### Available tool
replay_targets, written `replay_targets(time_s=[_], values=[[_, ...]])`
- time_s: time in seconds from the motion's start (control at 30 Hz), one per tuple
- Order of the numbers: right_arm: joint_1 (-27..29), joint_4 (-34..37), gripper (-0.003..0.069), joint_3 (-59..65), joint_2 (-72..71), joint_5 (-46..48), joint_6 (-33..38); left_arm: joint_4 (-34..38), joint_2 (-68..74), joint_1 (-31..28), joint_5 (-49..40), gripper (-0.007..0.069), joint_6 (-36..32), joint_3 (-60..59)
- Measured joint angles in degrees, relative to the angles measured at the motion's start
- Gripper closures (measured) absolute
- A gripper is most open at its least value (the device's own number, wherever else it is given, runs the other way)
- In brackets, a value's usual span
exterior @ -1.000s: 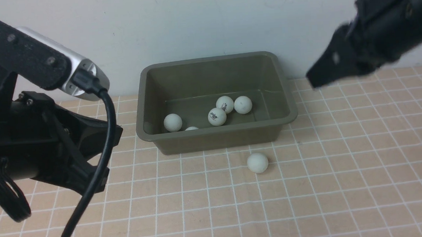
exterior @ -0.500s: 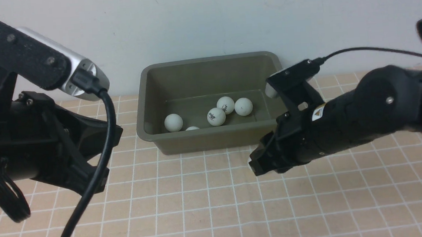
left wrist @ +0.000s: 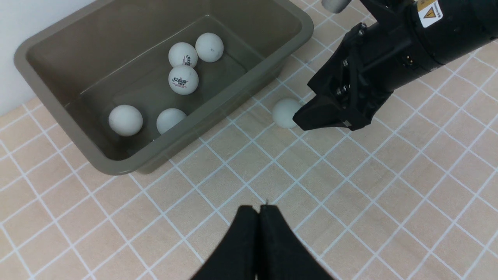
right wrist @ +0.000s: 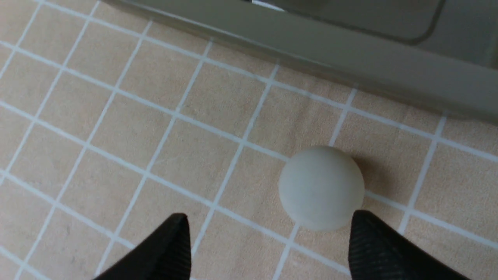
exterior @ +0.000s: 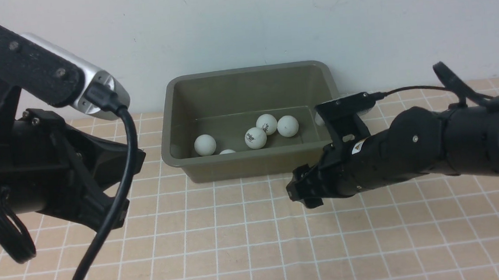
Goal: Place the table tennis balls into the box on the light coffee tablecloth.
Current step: 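Reach for and grasp a ping pong ball on the table, then release the ping pong ball into the bin and lift the gripper away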
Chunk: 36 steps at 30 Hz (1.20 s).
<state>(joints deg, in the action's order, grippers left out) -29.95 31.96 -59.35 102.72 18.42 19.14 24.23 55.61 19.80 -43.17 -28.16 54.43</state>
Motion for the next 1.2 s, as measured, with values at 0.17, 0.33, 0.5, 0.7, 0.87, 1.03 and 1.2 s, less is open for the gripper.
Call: replay_targets(time_s=[0.17,0.33,0.5,0.7,0.87,1.03,1.2], values=[[0.00,0.76,0.0187,0.00,2.24,-4.57,0.00,0.07,0.00,0.00,-0.07,0.0692,0.00,0.00],[0.00,0.96,0.0197,-1.22,5.39,-5.90,0.00,0.12,0.00,0.00,-0.28,0.0692,0.00,0.00],[0.00,0.96,0.0200,-3.48,8.39,-5.65,0.00,0.23,0.00,0.00,-0.28,0.0692,0.00,0.00],[0.00,0.96,0.0288,-3.94,9.97,-4.04,0.00,0.97,0.00,0.00,-0.28,0.0692,0.00,0.00],[0.79,-1.42,0.0303,-3.94,6.95,0.69,0.00,1.22,0.00,0.00,-0.33,0.0692,0.00,0.00],[3.95,-8.45,0.0303,-3.94,-4.17,10.34,0.00,1.27,0.00,0.00,-0.78,0.0692,0.00,0.00],[8.66,-8.92,0.0303,-4.16,-11.65,15.95,2.90,1.27,0.00,0.00,-1.16,0.0692,0.00,0.00]])
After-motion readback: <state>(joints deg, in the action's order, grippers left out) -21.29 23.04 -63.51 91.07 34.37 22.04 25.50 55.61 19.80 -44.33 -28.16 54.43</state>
